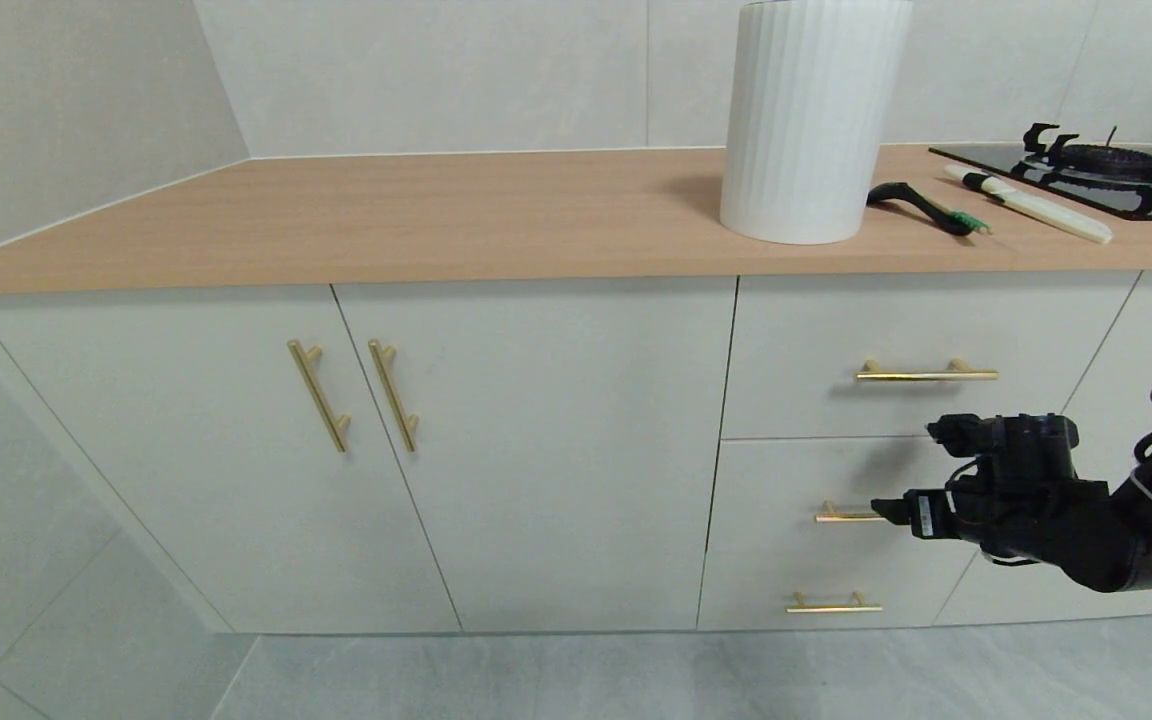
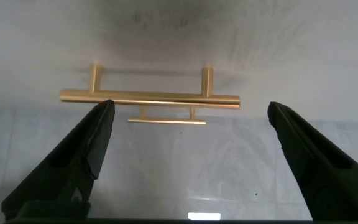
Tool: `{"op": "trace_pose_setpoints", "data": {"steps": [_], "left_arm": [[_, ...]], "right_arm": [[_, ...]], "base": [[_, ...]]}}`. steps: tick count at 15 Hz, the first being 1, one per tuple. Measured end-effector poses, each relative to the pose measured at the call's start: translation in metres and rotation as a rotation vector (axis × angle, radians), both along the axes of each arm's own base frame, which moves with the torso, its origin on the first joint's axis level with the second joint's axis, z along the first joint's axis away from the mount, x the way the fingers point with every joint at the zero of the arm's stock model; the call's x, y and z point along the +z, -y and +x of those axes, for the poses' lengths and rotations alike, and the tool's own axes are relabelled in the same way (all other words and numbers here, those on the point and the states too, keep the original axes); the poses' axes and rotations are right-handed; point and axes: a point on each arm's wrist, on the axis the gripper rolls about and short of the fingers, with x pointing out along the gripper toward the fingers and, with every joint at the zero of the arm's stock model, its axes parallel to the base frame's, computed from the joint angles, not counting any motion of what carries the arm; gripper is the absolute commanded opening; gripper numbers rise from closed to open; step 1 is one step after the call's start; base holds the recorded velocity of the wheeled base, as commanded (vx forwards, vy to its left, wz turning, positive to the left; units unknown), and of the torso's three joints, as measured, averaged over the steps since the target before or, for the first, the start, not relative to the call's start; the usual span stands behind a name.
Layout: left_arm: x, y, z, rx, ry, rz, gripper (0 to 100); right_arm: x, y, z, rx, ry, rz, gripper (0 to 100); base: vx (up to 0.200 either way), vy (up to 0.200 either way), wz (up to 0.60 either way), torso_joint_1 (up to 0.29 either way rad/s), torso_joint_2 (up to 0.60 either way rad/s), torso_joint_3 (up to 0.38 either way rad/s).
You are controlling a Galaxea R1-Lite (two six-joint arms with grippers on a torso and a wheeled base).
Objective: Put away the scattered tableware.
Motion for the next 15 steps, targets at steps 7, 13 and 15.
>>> {"op": "trace_pose_setpoints", "data": {"steps": [7, 13, 15], "left_arm": [[0.000, 0.000, 0.000, 0.000, 0.000, 0.000, 100], [0.000, 0.000, 0.000, 0.000, 0.000, 0.000, 100], [0.000, 0.000, 0.000, -0.001, 0.000, 0.000, 100]], "right_arm": [[-0.026, 0.001, 0.012, -0.064, 0.056, -0.043, 100], [-0.041, -0.001, 0.014, -0.063, 0.028, -0.044, 100], [-0.042, -0.001, 0.013, -0.063, 0.022, -0.045, 100]], "base": [[0.000, 0.000, 0.00, 0.000, 0.00, 0.000], [0.000, 0.000, 0.00, 0.000, 0.00, 0.000], [0.000, 0.000, 0.00, 0.000, 0.00, 0.000]]}}
